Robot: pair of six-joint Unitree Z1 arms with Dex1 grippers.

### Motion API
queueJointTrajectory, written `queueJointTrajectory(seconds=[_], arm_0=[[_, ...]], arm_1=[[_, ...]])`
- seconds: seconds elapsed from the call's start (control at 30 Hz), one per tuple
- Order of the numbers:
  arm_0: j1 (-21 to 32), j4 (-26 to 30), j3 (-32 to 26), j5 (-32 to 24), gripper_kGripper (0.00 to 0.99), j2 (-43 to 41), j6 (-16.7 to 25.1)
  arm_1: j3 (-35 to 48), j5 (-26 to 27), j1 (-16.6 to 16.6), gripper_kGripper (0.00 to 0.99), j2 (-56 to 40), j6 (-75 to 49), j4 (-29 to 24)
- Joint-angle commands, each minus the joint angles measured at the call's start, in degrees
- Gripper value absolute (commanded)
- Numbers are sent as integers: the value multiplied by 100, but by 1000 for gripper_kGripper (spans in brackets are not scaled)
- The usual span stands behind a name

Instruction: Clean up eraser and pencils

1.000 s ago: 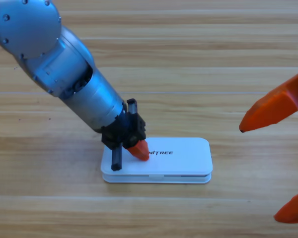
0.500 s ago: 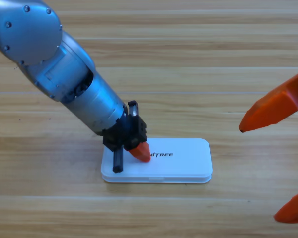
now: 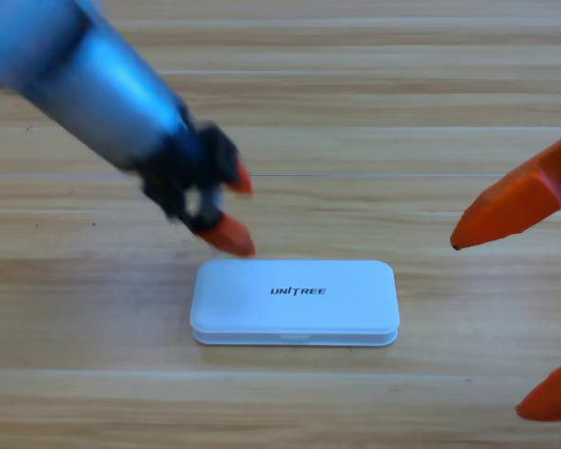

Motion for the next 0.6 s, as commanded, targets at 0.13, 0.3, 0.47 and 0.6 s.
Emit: queueJointTrajectory(seconds=[0.13, 0.3, 0.47, 0.6], arm_0=[[-218, 953, -703, -907, 990, -2021, -306], [-1035, 909, -791, -1065, 990, -2153, -631], [-1475, 830, -642, -1091, 990, -1933, -728], [-1712, 795, -598, -1091, 990, -1687, -895]], arm_1=[[161, 74, 149, 990, -24, 37, -93], [161, 74, 149, 990, -16, 45, -93], [161, 74, 149, 990, -16, 45, -93], [161, 74, 149, 990, 2, 45, -93]])
